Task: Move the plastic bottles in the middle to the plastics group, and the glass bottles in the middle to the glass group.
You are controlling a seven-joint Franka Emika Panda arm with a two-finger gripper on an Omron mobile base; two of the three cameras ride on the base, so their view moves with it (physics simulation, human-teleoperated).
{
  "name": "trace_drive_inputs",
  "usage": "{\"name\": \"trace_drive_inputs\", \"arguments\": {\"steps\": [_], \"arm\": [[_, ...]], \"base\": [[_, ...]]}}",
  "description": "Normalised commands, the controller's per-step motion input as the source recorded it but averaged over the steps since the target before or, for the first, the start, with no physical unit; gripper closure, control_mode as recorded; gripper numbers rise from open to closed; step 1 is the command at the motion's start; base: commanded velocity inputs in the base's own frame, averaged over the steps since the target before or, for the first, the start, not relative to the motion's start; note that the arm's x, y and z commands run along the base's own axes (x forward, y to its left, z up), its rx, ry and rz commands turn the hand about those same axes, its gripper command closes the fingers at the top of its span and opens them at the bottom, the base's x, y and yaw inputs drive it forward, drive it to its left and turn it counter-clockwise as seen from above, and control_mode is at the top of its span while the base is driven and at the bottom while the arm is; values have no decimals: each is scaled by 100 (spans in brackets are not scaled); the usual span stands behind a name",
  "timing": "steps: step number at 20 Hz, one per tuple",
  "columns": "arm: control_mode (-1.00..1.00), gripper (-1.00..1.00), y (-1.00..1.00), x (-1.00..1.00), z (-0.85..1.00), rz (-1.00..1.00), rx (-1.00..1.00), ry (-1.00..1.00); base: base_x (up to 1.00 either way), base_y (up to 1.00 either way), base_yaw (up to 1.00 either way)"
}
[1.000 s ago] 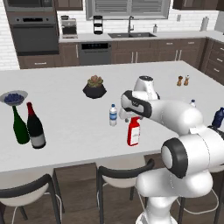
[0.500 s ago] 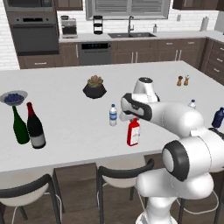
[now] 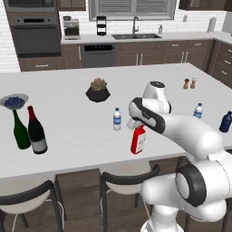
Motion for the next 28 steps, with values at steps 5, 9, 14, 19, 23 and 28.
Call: {"name": "trace_drive_inputs", "arguments": {"steps": [5,9,14,19,23,28], "arm": [[-100,100,64,-50,25,12,1,1],[-100,100,95,-35,7,12,0,-8],[-100,100,100,-6,3,7,0,-11],[-100,100,87,20,17,10,5,-2],[-100,100,87,28,9,7,7,0],[-100,100,82,34,0,2,1,-9]], "base": [[0,0,0],[0,0,0],[0,0,0],[0,0,0],[0,0,0],[0,0,0]]}}
